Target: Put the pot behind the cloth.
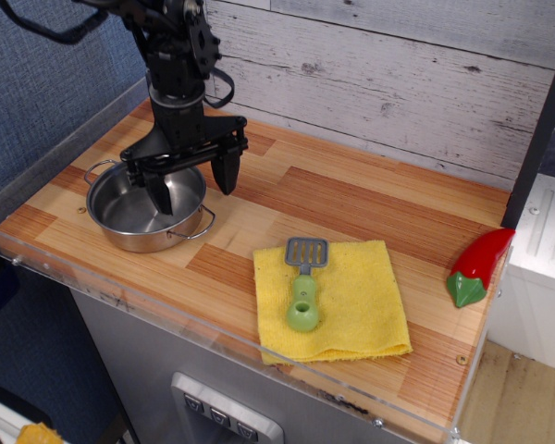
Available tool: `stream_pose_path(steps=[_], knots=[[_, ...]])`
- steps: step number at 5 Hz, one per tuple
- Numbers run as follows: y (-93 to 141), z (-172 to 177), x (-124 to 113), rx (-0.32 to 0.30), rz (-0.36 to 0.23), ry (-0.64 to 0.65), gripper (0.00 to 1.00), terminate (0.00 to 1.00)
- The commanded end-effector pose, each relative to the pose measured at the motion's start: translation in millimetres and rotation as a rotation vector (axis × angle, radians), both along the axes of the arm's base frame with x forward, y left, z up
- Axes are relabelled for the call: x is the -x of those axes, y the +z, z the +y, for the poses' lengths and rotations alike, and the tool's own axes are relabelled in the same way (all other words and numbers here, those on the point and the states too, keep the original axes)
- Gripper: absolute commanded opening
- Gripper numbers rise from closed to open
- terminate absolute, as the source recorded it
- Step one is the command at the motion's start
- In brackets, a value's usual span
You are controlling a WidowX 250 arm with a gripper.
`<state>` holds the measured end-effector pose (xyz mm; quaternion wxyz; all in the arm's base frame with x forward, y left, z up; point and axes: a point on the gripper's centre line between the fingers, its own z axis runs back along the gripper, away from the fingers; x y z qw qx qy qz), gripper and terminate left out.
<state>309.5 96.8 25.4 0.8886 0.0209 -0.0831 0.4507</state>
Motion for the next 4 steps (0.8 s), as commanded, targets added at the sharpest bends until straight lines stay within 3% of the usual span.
stream_pose_path(steps=[1, 4], knots=[[5.5, 4.1, -7.3, -0.021, -0.043, -0.003, 0.00, 0.00], [10.9, 4.8, -4.9, -0.009, -0.051, -0.002, 0.00, 0.00]])
